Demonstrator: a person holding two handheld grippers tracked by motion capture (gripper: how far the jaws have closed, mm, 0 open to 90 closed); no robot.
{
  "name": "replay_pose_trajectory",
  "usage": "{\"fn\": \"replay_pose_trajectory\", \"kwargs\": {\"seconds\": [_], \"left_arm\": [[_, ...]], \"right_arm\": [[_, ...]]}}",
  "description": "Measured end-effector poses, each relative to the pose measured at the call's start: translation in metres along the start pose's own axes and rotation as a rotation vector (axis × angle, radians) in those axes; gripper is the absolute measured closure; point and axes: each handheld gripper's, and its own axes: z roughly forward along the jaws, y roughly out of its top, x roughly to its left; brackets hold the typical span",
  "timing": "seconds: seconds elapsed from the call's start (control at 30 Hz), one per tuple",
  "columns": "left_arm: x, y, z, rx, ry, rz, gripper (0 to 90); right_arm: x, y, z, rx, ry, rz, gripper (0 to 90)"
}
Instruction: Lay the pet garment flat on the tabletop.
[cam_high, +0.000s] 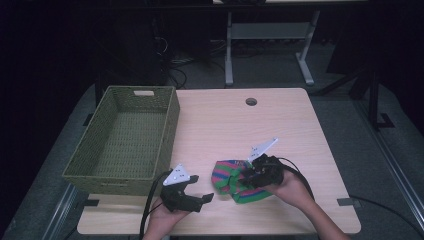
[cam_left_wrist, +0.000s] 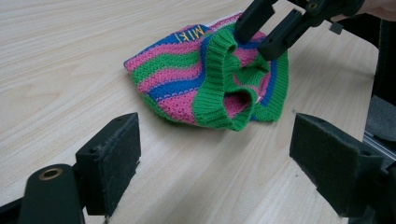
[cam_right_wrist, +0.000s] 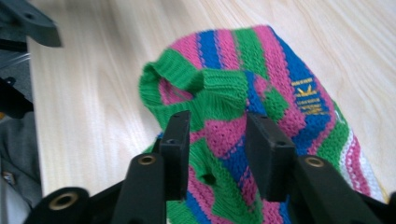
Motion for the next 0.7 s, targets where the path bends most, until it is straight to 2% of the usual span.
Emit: {"fn": "replay_pose_trajectory", "kwargs": {"seconds": [0.13,0.2,0.37,0.53,0.7], "left_arm": [[0.000,0.000,0.000,0.002,-0.001,0.002,16.1],[0.000,0.000,0.000,0.002,0.000,0.003,16.1],[0.000,0.000,0.000,-0.002,-0.001,0.000,16.1],[0.001,0.000,-0.001,-0.001,-0.001,0.004,16.1],[0.000,0.000,-0.001,-0.002,-0.004,0.000,16.1]], "right_arm": [[0.004,0.002,0.003,0.009,-0.001,-0.045,66.3],[0.004,0.003,0.006,0.020,-0.004,-0.050,65.3],[0.000,0.005,0.021,0.046,0.006,-0.038,61.7],[0.000,0.002,0.040,0.092,-0.025,-0.062,63.4],[-0.001,0.001,0.040,0.078,-0.029,-0.041,70.6]]}}
